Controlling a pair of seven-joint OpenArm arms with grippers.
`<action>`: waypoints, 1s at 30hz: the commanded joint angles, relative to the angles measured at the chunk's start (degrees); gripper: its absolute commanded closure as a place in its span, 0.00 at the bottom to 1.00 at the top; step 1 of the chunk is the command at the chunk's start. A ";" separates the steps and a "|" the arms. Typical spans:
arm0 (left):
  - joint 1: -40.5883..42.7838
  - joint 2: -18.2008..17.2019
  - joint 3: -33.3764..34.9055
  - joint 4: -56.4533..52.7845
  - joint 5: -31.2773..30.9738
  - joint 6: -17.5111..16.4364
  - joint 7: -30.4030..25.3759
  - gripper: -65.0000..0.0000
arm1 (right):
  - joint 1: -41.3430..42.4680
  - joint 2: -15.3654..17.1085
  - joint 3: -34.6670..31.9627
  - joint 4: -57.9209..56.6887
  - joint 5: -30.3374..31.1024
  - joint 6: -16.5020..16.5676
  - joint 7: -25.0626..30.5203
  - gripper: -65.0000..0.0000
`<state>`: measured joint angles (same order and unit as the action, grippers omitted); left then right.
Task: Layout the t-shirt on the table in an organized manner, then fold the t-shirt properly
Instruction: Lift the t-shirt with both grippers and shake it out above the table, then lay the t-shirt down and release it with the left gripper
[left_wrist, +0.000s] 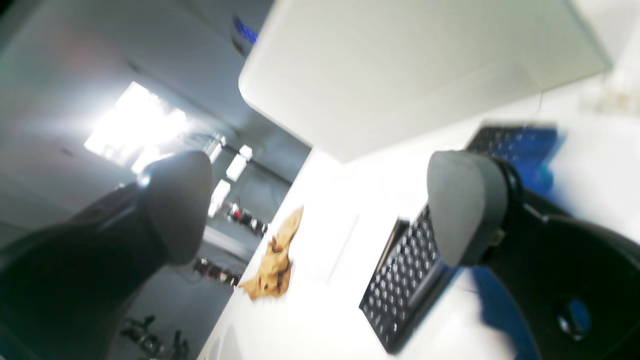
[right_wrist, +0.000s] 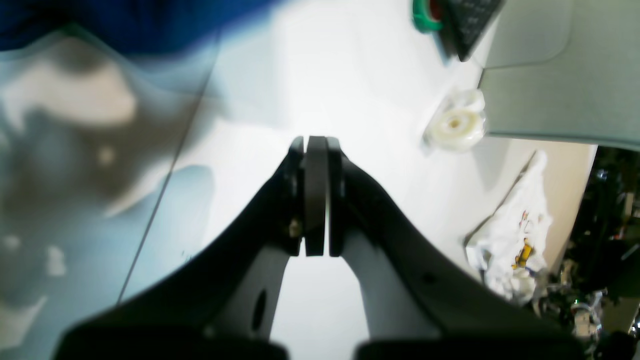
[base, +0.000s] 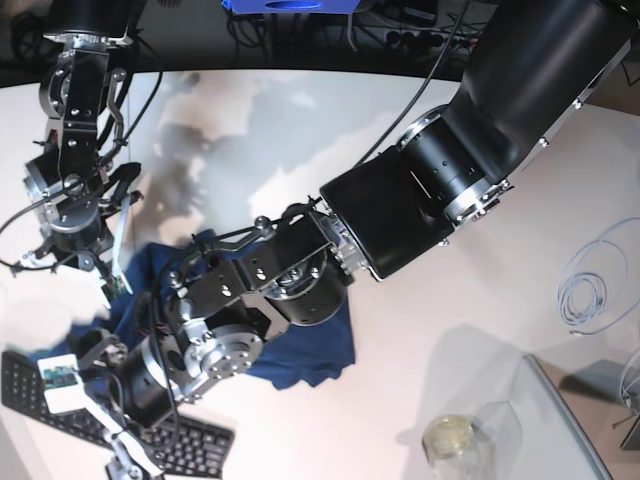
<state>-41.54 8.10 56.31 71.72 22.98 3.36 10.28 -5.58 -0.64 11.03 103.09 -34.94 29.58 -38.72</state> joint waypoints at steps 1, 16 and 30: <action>-1.23 0.90 -0.80 1.29 0.27 0.56 -1.18 0.00 | 0.44 -0.89 0.09 1.13 -0.62 -0.88 0.70 1.00; 18.81 -5.15 -37.11 2.69 -0.35 -12.72 17.10 0.00 | 2.46 -2.12 8.01 -0.28 12.48 -0.88 0.43 0.97; 56.09 -17.64 -70.42 25.90 -30.32 -28.19 16.75 0.00 | 13.89 4.47 27.96 -27.44 36.74 -0.88 3.33 0.26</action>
<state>15.66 -9.17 -13.98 96.31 -6.76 -24.73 29.12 7.73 3.25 38.96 74.74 1.30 28.80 -36.03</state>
